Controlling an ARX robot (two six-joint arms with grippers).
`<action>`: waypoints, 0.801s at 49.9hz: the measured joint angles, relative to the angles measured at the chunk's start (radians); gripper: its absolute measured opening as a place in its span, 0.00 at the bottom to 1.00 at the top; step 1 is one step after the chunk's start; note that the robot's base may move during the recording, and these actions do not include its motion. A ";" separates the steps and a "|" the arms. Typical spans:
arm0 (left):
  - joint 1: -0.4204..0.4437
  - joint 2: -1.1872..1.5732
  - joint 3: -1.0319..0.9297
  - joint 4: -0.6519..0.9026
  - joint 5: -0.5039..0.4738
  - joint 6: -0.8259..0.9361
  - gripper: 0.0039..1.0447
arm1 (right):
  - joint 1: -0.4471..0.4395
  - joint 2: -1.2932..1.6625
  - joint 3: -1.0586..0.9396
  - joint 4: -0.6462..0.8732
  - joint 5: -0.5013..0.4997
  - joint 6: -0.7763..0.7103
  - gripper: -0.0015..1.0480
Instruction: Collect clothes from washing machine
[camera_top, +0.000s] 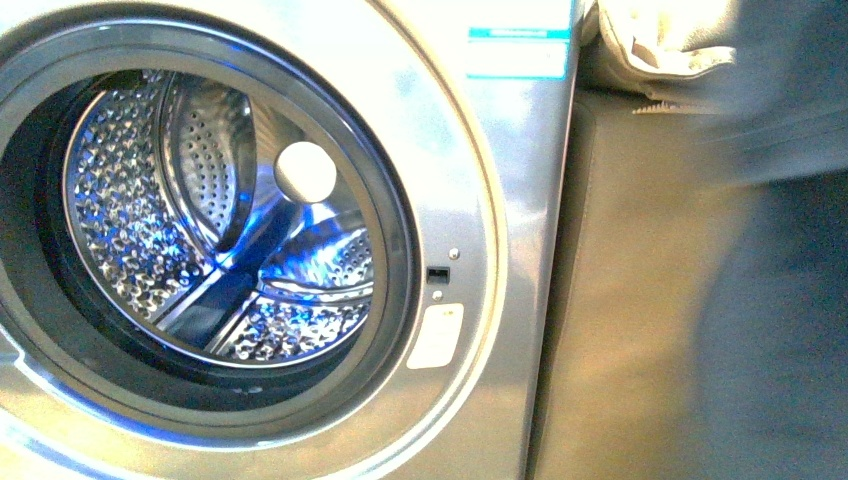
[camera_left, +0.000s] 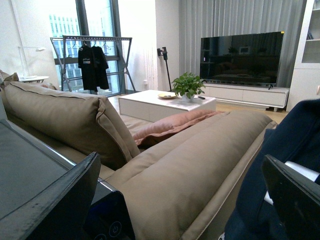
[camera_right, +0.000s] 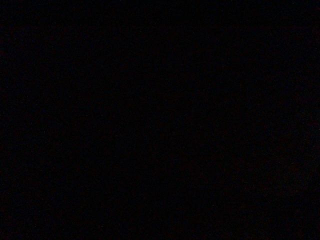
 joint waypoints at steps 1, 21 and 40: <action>0.000 0.000 0.000 0.000 0.000 0.000 0.94 | -0.026 -0.002 0.007 0.006 -0.014 0.007 0.09; 0.000 0.000 0.000 0.000 0.000 0.000 0.94 | -0.537 0.000 0.098 0.087 -0.254 0.158 0.09; 0.000 0.000 0.000 0.000 0.000 0.000 0.94 | -0.505 0.104 -0.167 -0.610 -0.293 -0.414 0.08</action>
